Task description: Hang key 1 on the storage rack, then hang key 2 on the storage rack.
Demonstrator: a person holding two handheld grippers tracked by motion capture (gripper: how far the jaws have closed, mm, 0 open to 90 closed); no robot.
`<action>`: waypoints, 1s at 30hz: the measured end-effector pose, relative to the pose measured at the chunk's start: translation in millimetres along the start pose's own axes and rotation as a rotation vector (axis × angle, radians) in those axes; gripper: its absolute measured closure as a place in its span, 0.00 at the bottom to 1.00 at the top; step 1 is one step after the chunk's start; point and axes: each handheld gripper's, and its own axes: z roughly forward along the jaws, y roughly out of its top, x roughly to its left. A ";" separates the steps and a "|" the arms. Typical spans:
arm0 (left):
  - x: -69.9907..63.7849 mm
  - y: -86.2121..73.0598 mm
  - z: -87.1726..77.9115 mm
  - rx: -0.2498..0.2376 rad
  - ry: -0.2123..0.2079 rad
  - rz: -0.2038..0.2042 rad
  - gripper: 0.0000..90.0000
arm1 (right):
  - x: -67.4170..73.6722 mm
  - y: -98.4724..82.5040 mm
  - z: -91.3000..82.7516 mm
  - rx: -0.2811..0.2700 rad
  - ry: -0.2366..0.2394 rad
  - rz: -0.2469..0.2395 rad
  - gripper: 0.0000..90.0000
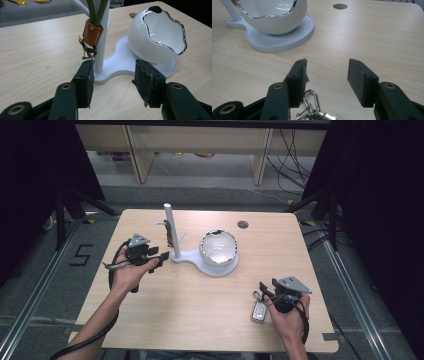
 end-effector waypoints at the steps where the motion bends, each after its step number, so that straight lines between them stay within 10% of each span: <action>1: -0.4 -1.5 -1.7 -0.001 0.004 -0.001 0.53 | -0.7 1.6 -1.5 0.019 -0.008 -0.012 0.56; 14: -4.6 -14.0 -15.7 0.012 0.002 0.002 0.50 | -6.1 9.0 -2.0 0.107 -0.004 0.000 0.56; 24: -3.3 -17.9 -18.6 0.025 0.007 0.002 0.50 | -12.0 20.7 -1.5 0.383 -0.020 0.067 0.59; 29: -6.8 -17.8 -17.9 0.032 0.001 0.008 0.50 | -15.9 24.3 2.1 0.488 -0.008 0.156 0.65; 30: -7.1 -18.4 -18.0 0.029 -0.007 0.007 0.50 | -5.4 29.5 -1.7 0.546 -0.030 0.356 0.65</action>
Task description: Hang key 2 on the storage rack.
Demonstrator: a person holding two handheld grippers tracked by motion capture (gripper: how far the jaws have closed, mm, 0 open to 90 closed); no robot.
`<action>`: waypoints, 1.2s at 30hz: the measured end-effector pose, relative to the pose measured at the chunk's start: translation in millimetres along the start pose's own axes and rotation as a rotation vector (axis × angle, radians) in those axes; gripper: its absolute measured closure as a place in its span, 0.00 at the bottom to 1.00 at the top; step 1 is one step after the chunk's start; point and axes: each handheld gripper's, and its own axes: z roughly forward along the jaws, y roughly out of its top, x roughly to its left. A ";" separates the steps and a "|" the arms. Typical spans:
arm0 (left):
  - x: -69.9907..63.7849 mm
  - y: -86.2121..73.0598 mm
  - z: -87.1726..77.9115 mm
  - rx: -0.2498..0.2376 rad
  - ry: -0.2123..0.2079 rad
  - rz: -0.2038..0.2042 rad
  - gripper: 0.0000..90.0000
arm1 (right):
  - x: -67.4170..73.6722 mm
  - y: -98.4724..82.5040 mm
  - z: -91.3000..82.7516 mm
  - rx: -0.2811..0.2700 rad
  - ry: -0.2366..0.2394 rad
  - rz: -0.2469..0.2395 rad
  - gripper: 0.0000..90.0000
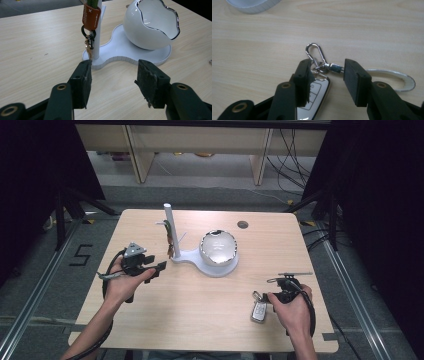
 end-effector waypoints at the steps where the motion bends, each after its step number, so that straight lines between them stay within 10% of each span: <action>1: 0.0 0.0 0.0 0.000 0.000 0.000 0.50 | -8.3 2.6 -0.4 0.010 0.001 -0.065 0.66; 10: 0.8 -3.5 -2.9 0.000 0.001 0.007 0.50 | -15.5 6.4 4.6 0.131 -0.021 -0.058 0.85; 11: 1.2 -3.6 -3.5 -0.001 -0.002 0.002 0.50 | -6.9 6.4 5.9 0.133 -0.021 0.067 0.87; 13: 2.0 -3.7 -4.5 0.001 0.010 0.001 0.50 | -15.8 9.5 8.4 0.163 -0.039 -0.036 0.91; 14: 3.3 -3.8 -5.1 0.008 0.011 0.010 0.50 | -11.8 9.2 8.9 0.169 -0.046 0.031 0.92; 17: 3.4 -4.5 -4.7 0.011 0.014 0.007 0.50 | -20.2 10.5 10.5 0.179 -0.060 -0.041 0.95; 30: 3.5 -6.4 -3.8 0.015 0.014 0.006 0.50 | -21.2 12.1 13.3 0.208 -0.089 0.000 0.95; 36: 2.9 -6.7 -3.5 0.021 0.012 0.008 0.49 | -8.4 19.5 7.9 0.132 -0.044 -0.151 0.86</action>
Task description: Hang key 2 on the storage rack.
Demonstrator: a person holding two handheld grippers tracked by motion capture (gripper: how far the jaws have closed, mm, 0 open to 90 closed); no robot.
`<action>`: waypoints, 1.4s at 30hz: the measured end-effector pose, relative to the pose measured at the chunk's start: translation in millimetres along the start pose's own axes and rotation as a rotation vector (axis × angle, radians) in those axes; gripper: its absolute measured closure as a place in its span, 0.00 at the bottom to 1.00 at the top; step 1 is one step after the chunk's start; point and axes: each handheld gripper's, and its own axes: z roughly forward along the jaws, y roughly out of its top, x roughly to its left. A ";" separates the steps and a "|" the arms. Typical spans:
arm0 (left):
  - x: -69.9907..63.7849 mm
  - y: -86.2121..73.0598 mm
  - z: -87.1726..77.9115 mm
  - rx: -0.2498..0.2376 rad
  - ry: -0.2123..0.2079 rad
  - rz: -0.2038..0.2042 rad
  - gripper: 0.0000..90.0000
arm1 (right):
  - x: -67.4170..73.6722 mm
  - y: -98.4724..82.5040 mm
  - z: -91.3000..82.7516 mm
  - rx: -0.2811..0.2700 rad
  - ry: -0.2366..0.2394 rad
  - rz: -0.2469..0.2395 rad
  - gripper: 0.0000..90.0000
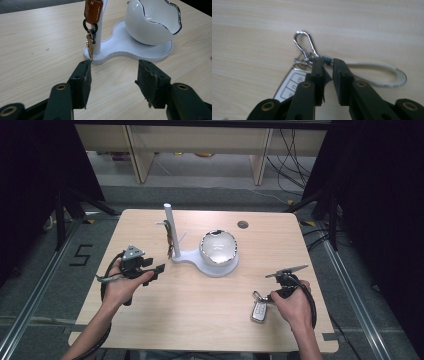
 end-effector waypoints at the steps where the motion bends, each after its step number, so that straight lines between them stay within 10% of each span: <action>1: -0.2 0.1 -0.1 -0.001 0.000 0.000 0.49 | 3.9 2.7 0.1 -0.012 -0.012 -0.017 0.84; 24: 0.1 -0.5 0.9 0.013 -0.005 0.005 0.49 | 16.7 38.7 36.8 0.158 0.015 -0.261 0.70; 42: -0.2 -0.4 1.6 0.013 -0.011 0.007 0.48 | 27.3 41.8 43.0 0.182 -0.050 -0.247 0.77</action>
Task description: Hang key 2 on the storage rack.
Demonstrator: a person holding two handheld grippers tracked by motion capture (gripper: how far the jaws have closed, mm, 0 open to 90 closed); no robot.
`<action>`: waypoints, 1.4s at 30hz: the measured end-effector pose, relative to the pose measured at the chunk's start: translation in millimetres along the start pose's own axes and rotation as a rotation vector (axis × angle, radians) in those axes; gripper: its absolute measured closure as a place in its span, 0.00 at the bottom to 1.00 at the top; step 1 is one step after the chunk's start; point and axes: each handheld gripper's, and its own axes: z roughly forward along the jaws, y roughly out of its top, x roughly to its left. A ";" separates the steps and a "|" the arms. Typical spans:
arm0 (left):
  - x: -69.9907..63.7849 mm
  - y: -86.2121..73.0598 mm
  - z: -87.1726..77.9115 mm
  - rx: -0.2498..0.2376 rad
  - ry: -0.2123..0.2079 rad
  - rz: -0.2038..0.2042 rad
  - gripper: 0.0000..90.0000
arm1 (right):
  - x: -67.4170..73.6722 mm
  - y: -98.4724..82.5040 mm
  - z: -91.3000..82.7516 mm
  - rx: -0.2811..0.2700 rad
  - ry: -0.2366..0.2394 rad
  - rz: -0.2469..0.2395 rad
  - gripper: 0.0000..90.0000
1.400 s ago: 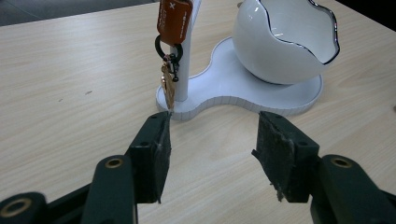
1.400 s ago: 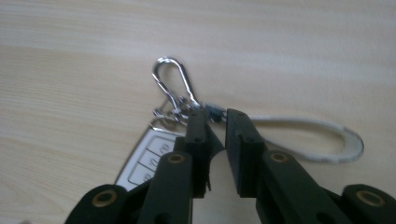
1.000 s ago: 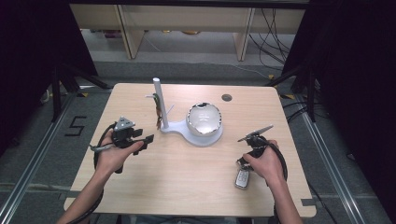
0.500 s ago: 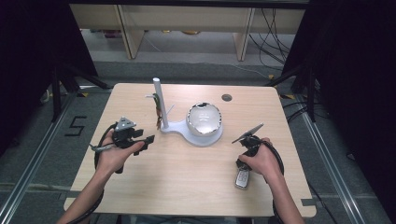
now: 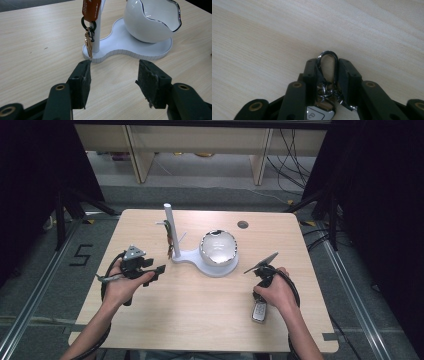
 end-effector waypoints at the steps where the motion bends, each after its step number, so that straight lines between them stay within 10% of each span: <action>1: -0.2 0.2 -0.2 0.002 -0.003 0.000 0.48 | -0.6 0.5 0.8 -0.011 -0.001 -0.023 0.76; 3: -0.7 0.1 -0.2 -0.002 0.000 0.000 0.48 | 4.5 0.1 -0.5 0.004 0.007 0.036 0.75; 14: -2.8 0.4 1.6 -0.008 -0.003 -0.006 0.48 | 9.1 1.2 -0.5 0.028 -0.047 -0.003 0.78; 20: -1.6 1.2 0.6 0.003 -0.002 0.010 0.48 | 8.0 2.2 -1.6 0.042 -0.023 0.062 0.78; 26: -1.3 1.9 0.1 0.005 0.003 0.010 0.48 | -2.8 2.0 -5.4 -0.067 0.026 0.101 0.97; 35: -1.7 1.3 -0.2 0.005 0.000 0.012 0.48 | -1.0 2.4 -1.6 -0.033 -0.001 0.030 0.96; 42: -1.2 0.8 0.0 -0.007 -0.008 0.002 0.48 | 1.6 -0.5 -0.4 0.003 0.002 0.070 0.96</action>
